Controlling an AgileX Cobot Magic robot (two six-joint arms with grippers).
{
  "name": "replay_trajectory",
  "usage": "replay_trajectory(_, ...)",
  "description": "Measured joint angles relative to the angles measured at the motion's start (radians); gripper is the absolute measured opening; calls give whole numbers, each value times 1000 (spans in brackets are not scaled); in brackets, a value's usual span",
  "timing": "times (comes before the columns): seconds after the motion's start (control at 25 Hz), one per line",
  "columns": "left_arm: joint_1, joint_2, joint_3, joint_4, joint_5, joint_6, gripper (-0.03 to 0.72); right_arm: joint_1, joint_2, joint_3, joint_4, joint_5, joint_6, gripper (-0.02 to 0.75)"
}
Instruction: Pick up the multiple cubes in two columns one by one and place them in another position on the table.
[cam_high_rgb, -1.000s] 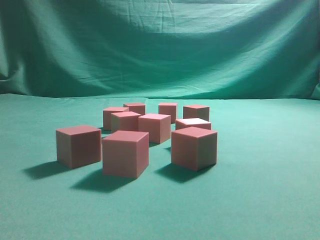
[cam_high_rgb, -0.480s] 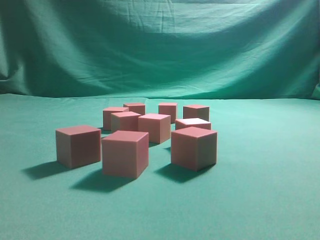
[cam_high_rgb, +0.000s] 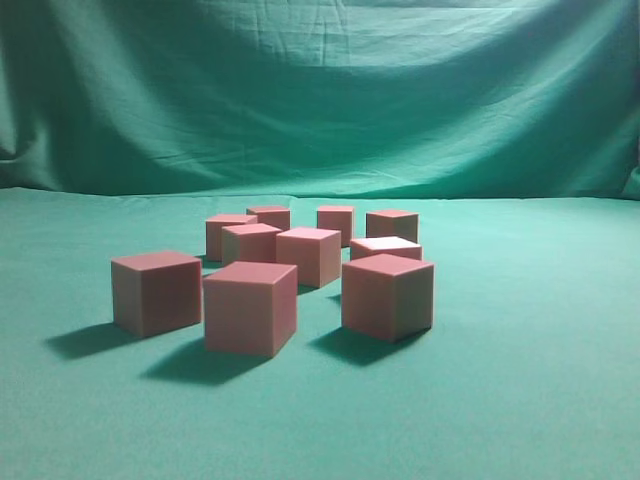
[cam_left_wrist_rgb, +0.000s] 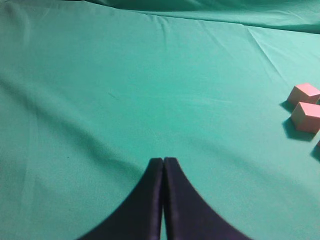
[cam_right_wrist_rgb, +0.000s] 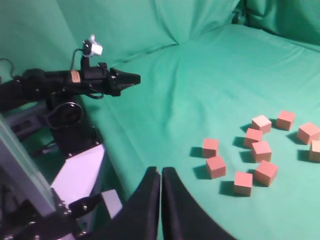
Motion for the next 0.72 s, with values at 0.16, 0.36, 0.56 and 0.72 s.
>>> replay_trajectory(0.16, 0, 0, 0, 0, 0, 0, 0, -71, -27, 110, -26, -159, 0, 0)
replay_trajectory(0.36, 0, 0, 0, 0, 0, 0, 0, -260, -44, 251, -75, -377, 0, 0)
replay_trajectory(0.56, 0, 0, 0, 0, 0, 0, 0, -420, -46, 404, -175, -534, 0, 0)
replay_trajectory(0.72, 0, 0, 0, 0, 0, 0, 0, -522, -59, 515, -220, -569, 0, 0)
